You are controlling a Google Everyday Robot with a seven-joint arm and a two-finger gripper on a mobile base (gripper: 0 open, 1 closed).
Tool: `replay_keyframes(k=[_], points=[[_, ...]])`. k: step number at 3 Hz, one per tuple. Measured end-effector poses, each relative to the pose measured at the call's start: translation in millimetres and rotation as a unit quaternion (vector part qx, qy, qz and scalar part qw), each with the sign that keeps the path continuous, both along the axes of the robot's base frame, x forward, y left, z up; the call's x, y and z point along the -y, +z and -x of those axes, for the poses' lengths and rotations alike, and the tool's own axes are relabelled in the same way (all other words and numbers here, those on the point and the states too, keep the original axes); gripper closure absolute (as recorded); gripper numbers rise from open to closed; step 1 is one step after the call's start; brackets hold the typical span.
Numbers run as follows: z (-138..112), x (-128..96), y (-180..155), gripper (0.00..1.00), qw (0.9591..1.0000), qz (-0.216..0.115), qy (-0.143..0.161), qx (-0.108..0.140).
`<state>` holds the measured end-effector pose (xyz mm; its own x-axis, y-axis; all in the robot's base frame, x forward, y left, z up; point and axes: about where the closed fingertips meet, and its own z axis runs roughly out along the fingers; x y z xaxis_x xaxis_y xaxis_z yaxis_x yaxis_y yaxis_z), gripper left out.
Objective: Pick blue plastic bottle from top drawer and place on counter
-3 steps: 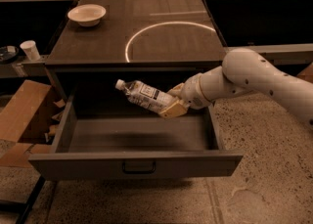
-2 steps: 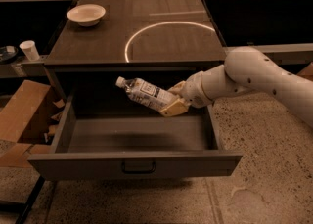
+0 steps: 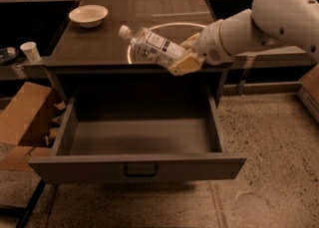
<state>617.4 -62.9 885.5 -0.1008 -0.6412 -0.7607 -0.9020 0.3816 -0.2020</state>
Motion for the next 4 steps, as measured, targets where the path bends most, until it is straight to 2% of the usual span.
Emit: replay_keyframes(k=[1, 2, 3, 4], points=[[-30.7, 1.4, 40.8, 1.00, 0.9997, -0.005, -0.020, 0.011], [-72.3, -0.1, 50.9, 1.00, 0.9989, -0.013, -0.046, -0.002], [-115.3, -3.0, 43.8, 1.00, 0.9959, -0.017, -0.082, -0.033], [-136.2, -4.5, 28.5, 1.00, 0.9932, -0.017, -0.101, -0.056]])
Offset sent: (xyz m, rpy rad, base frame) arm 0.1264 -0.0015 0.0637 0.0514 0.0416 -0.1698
